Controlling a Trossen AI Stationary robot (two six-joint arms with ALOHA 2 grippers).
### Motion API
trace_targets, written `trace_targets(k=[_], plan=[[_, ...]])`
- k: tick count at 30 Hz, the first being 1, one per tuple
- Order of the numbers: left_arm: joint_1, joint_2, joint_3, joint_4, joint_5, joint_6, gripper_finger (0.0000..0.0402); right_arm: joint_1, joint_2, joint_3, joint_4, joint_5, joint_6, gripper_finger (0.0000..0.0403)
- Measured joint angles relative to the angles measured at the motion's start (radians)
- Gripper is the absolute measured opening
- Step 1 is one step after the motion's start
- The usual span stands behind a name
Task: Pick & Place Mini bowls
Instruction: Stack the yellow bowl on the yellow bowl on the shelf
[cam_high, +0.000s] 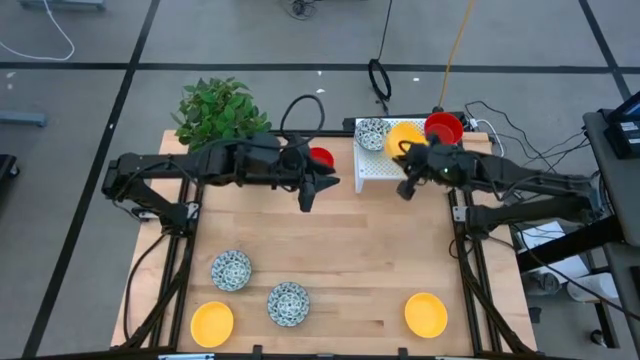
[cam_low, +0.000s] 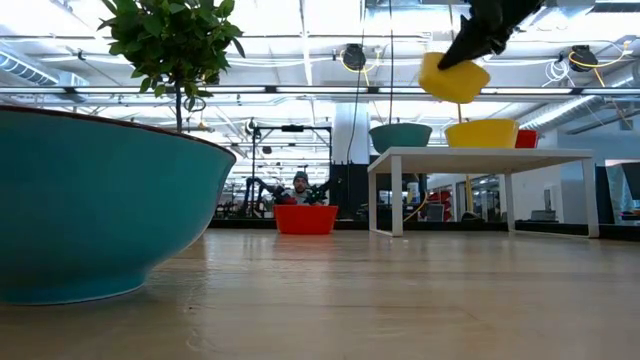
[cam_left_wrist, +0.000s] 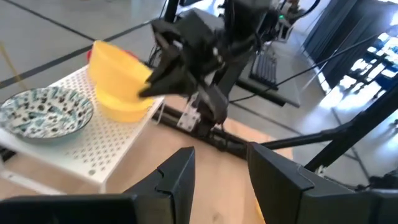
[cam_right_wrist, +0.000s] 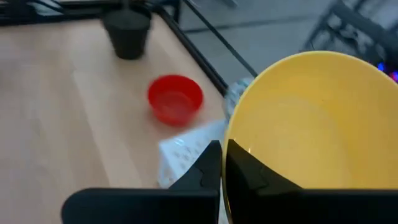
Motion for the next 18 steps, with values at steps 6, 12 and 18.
trace_targets(k=[6, 12, 18], plan=[[0.018, 0.000, 0.000, -0.075, 0.000, -0.005, 0.0147, -0.089, 0.004, 0.045, -0.158, -0.001, 0.121, 0.0000], [0.024, 0.000, 0.000, -0.103, -0.002, -0.007, 0.0147, -0.149, 0.028, 0.045, -0.241, -0.056, 0.187, 0.0000], [0.024, 0.000, 0.000, -0.105, -0.001, -0.004, 0.0147, -0.170, 0.086, 0.045, -0.238, -0.105, 0.176, 0.0000]])
